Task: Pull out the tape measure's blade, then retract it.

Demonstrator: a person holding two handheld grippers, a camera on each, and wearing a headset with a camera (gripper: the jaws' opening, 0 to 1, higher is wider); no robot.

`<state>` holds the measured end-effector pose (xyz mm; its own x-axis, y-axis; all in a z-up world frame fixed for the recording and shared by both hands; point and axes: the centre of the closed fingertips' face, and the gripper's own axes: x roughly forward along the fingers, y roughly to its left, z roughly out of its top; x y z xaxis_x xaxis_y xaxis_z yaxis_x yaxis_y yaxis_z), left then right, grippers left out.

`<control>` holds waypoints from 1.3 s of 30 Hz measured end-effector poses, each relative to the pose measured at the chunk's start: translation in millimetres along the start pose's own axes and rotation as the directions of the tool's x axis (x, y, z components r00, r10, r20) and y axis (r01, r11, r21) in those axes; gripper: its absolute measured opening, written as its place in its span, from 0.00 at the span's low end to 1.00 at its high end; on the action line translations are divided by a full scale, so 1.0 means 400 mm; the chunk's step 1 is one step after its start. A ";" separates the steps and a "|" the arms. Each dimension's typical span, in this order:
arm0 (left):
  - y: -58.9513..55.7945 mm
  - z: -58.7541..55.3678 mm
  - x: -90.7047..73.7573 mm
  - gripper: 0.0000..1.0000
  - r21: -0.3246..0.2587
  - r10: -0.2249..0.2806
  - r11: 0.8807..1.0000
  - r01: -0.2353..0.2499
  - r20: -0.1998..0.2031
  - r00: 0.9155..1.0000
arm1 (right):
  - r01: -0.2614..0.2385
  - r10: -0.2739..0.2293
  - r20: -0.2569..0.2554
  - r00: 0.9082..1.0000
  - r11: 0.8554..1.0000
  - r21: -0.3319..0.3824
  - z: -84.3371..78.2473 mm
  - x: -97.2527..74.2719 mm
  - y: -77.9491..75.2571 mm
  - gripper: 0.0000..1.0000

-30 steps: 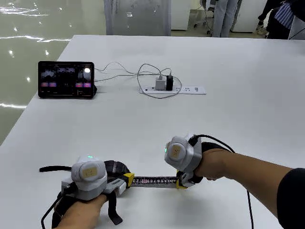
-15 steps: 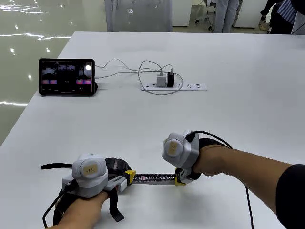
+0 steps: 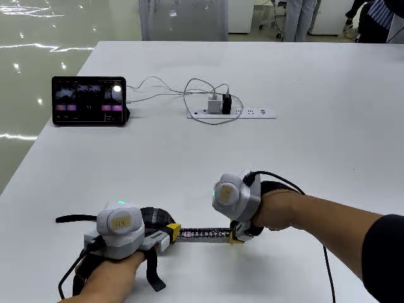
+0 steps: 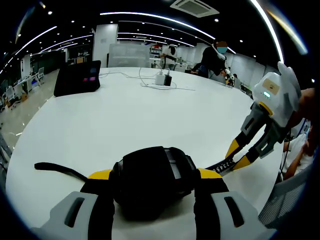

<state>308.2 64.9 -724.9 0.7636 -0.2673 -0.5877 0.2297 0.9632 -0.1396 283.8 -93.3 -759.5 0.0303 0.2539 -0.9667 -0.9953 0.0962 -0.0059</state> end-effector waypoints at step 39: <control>0.000 0.000 0.000 0.60 -0.011 -0.009 1.000 0.009 -0.005 1.000 | -0.010 0.011 0.031 0.999 1.000 -0.026 0.052 0.014 0.007 0.10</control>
<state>308.2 65.0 -724.7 0.7586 -0.2756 -0.5904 0.2299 0.9611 -0.1533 283.1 -71.6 -759.5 0.0225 0.2843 -0.9585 -0.9976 0.0687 -0.0030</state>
